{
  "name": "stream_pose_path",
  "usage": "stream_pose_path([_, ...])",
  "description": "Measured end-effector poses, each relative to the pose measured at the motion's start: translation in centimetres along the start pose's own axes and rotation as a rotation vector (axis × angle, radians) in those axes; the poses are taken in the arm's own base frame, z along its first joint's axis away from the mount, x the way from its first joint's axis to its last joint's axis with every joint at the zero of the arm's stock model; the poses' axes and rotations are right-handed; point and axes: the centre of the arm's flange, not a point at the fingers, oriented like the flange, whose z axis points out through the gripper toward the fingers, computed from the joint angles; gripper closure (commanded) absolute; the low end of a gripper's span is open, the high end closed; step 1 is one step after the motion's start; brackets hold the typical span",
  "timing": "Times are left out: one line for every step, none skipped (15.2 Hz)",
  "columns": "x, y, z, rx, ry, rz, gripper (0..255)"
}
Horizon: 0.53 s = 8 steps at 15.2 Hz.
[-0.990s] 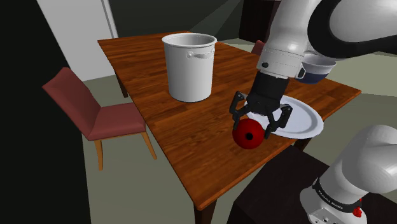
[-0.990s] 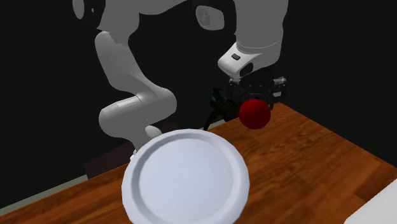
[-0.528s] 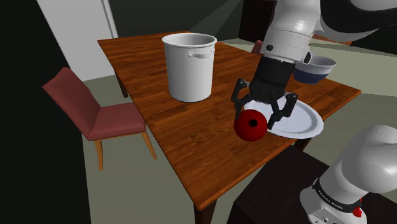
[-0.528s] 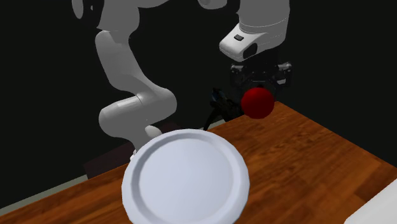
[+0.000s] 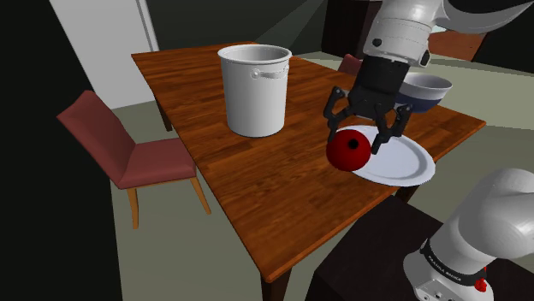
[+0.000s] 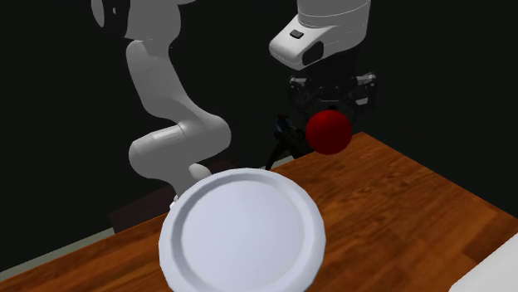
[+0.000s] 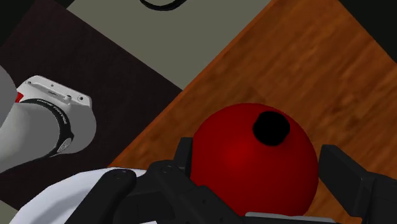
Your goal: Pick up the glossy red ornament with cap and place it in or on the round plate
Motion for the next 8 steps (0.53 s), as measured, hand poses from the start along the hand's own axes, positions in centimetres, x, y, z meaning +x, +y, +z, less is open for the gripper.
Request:
stream_pose_path([1.0, 0.6, -0.6, 0.000, 0.000, 0.000, 255])
stream_pose_path([2.1, 1.3, -0.9, 0.000, 0.000, 0.000, 255])
stream_pose_path([3.1, 1.9, -1.8, 0.000, 0.000, 0.000, 255])
stream_pose_path([4.3, 2.4, -2.1, 0.000, 0.000, 0.001, 255])
stream_pose_path([5.4, 3.0, -2.3, 0.000, 0.000, 0.000, 255])
stream_pose_path([6.4, 3.4, -3.0, 0.000, 0.000, 0.000, 255])
stream_pose_path([7.4, 4.0, -3.4, 0.000, 0.000, 0.000, 255])
stream_pose_path([8.5, 4.5, -3.8, 0.000, 0.000, 0.000, 255])
